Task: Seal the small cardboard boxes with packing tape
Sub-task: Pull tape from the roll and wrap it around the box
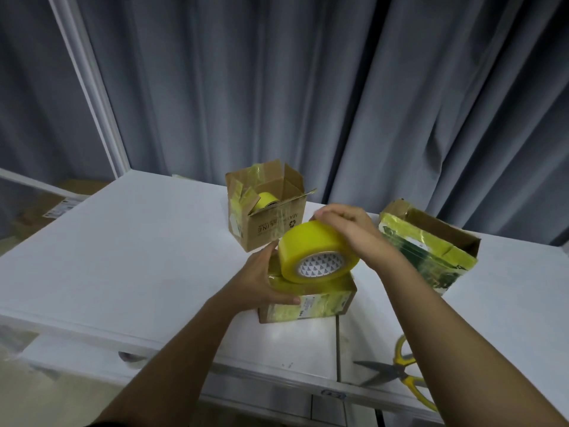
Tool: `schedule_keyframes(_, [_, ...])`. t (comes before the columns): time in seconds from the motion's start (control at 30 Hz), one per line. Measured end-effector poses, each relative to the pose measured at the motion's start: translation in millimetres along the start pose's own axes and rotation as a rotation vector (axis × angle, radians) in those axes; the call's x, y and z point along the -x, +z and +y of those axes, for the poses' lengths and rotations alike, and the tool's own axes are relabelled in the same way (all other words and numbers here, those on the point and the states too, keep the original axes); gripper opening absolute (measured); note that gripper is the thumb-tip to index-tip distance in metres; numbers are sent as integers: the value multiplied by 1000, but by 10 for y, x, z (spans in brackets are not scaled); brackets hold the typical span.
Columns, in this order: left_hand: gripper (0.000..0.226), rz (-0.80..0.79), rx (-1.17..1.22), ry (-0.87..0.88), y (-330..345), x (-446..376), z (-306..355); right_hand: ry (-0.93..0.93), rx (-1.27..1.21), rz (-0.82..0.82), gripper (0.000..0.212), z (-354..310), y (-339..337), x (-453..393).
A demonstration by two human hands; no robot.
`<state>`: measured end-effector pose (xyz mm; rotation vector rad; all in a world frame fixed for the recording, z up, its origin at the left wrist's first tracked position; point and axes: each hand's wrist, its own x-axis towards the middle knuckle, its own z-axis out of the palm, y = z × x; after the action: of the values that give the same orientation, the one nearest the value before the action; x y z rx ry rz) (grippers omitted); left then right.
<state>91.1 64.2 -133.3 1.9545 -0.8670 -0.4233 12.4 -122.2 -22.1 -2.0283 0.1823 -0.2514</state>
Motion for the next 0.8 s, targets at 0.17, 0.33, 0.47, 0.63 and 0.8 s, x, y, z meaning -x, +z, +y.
schedule_keyframes(0.17, [117, 43, 46, -25, 22, 3, -26, 190, -380, -9, 58, 316, -56, 110])
schedule_keyframes(0.33, [101, 63, 26, 5, 6, -14, -6, 197, -486, 61, 60, 332, 0, 61])
schedule_keyframes(0.47, [109, 75, -22, -16, 12, 8, -57, 147, -239, 64, 58, 200, -245, 46])
schedule_keyframes(0.63, [108, 77, -34, -19, 19, 12, -73, 112, 635, 74, 65, 184, -821, -48])
schedule_keyframes(0.8, [106, 69, -70, -22, 17, 8, -64, 211, 911, -63, 74, 423, -867, -40])
